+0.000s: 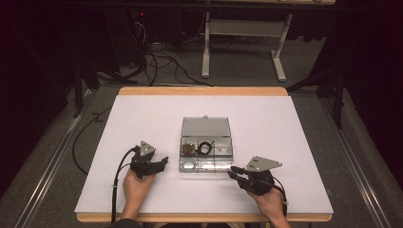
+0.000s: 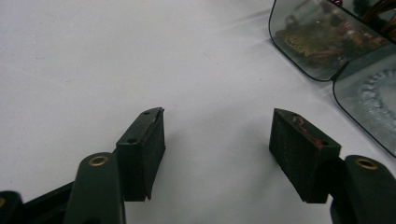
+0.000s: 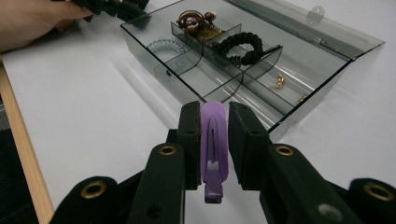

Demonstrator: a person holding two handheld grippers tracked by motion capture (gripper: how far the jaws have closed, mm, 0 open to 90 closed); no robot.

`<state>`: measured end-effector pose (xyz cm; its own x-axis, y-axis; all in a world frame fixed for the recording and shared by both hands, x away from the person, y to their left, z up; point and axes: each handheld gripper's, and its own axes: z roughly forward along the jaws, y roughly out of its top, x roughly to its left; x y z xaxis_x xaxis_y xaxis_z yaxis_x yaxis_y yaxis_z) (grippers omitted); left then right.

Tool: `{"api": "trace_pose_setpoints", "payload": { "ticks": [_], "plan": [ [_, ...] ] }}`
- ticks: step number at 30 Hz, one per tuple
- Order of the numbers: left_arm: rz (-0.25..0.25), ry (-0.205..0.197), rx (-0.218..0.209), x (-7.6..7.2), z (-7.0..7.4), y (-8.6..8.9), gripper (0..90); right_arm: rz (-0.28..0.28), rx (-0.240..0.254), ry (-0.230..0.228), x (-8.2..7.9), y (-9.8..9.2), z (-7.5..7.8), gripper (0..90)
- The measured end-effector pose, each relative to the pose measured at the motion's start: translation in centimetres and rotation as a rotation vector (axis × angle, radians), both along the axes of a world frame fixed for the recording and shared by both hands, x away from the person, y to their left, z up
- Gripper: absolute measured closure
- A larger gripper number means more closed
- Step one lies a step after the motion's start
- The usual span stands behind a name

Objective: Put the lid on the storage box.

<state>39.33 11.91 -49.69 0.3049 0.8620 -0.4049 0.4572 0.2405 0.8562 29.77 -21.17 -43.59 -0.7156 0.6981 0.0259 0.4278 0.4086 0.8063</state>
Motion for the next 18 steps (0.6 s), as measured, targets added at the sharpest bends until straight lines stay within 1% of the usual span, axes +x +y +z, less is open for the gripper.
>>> {"api": "trace_pose_setpoints", "payload": {
  "ticks": [11, 18],
  "plan": [
    [0.002, -0.001, -0.003, 0.0, 0.0, 0.0, 35.9, -0.002, 0.008, -0.012, 0.8, -0.1, 0.9, 76.3],
    [0.002, 0.0, -0.003, 0.0, 0.0, 0.0, 35.9, -0.003, 0.013, -0.012, 1.5, 0.1, 1.2, 76.3]
  ]
}}
